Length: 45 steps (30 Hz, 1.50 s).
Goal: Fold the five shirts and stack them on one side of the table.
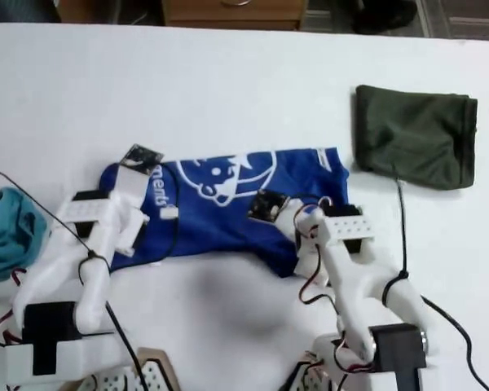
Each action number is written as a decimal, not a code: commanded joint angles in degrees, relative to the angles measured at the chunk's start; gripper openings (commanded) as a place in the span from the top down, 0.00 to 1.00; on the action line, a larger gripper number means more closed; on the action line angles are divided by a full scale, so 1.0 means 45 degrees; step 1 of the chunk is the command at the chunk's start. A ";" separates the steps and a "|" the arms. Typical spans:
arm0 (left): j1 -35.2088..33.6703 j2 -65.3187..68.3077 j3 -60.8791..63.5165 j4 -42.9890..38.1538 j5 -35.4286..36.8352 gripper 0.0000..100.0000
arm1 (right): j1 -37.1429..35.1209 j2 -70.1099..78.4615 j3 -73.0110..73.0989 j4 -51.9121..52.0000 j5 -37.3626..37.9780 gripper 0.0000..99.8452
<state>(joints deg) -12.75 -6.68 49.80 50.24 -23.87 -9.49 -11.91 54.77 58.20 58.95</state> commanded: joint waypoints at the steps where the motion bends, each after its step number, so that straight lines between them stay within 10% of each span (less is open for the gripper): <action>1: 0.0059 0.0078 0.0029 -0.0430 -0.0078 0.97 | 0.0088 -0.0088 -0.0176 0.0127 0.0117 0.99; 12: 0.0059 0.0078 0.0029 -0.0430 -0.0098 0.97 | 0.0107 -0.1788 -0.5275 0.2608 0.0059 0.98; 23: 0.0059 0.0078 0.0029 -0.0430 -0.0098 0.97 | 0.0107 0.3663 -1.0491 0.2647 0.0020 0.98; 37: 0.0059 0.0078 0.0029 -0.0430 -0.0117 0.97 | 0.0576 0.8762 -1.7114 0.3233 -0.7013 0.82; 45: 0.0059 0.0078 0.0029 -0.0430 -0.0117 0.97 | 0.0694 0.7766 -1.9614 0.7140 -0.7424 0.91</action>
<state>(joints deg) -12.75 -6.68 49.80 50.24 -23.87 -6.15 27.82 -29.27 84.31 26.07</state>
